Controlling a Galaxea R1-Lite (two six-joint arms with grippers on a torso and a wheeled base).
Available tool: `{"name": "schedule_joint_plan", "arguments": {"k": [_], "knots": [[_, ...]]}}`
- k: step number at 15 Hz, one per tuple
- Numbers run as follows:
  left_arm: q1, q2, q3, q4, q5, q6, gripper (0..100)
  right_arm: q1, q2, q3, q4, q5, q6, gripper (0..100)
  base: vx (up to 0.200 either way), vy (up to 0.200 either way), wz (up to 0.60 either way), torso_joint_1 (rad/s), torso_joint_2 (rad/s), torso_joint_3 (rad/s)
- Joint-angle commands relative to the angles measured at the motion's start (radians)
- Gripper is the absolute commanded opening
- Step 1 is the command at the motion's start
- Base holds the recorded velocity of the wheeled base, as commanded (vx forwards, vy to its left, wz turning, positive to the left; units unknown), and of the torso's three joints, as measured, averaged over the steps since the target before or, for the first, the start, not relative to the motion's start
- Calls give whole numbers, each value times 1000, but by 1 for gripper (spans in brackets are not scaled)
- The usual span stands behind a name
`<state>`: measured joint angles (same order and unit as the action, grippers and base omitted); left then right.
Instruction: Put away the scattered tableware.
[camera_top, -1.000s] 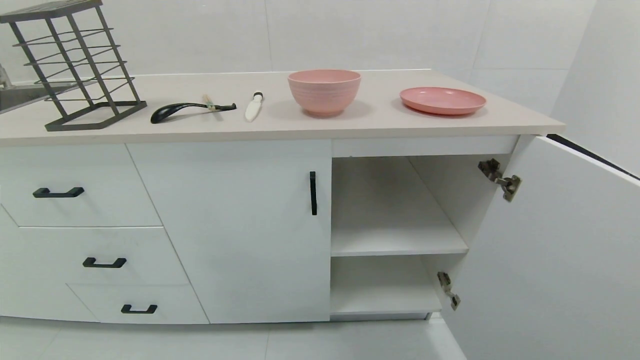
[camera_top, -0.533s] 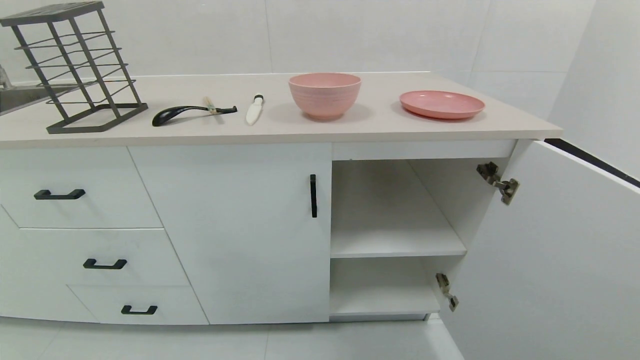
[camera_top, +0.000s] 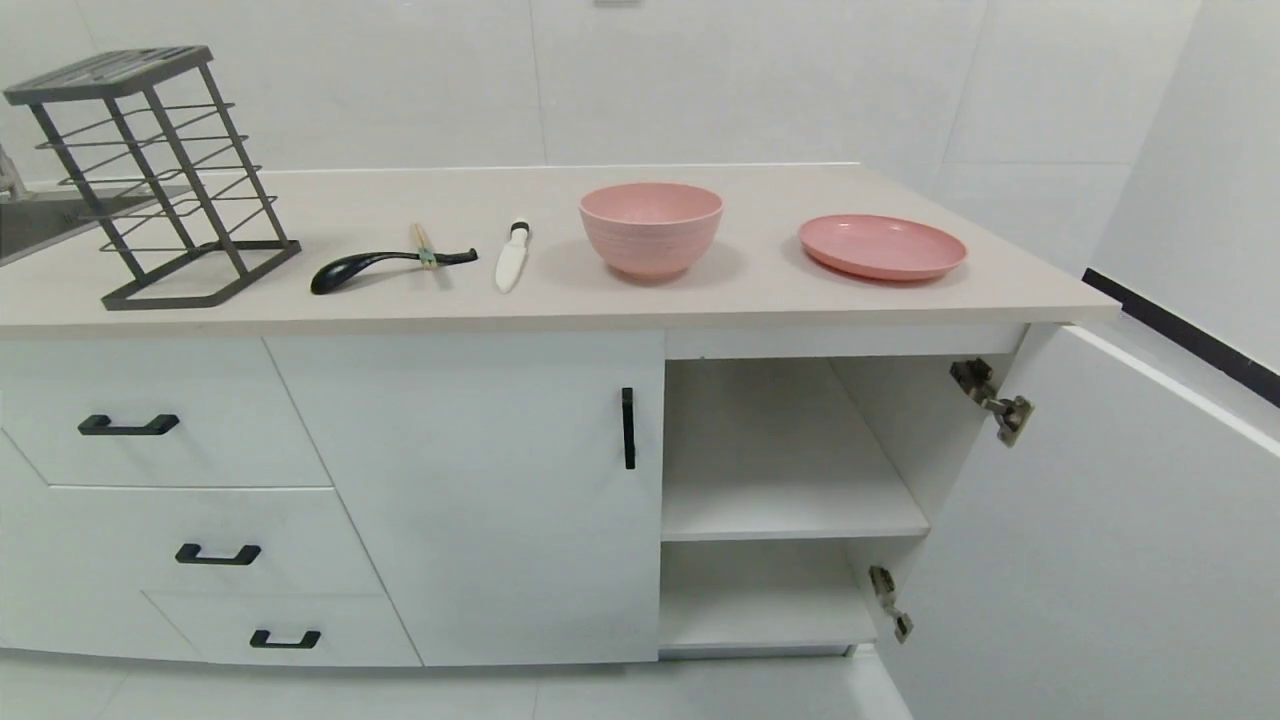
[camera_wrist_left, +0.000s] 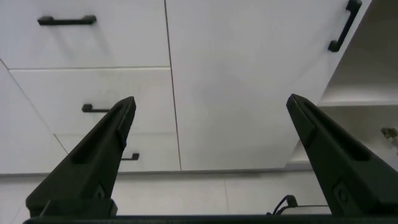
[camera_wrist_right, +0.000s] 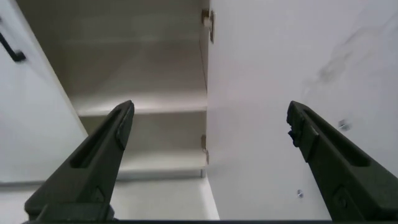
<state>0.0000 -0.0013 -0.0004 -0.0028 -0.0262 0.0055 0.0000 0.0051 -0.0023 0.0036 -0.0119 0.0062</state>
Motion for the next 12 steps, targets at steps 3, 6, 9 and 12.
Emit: {"name": "schedule_joint_plan", "arguments": {"k": [3,6,9,12], "knots": [[0,1,0,1,5,-4,100,0,-1,1,3,0,1,100,0,0,0,10,-73,-24],[0,1,0,1,5,-4,100,0,-1,1,3,1,1,100,0,0,-400,2,-28,2],[0,1,0,0,5,-4,100,0,-1,1,3,0,0,100,0,0,-200,-1,-6,1],[0,1,0,1,3,-2,100,0,-1,1,1,0,-3,100,0,0,0,0,0,0]]}}
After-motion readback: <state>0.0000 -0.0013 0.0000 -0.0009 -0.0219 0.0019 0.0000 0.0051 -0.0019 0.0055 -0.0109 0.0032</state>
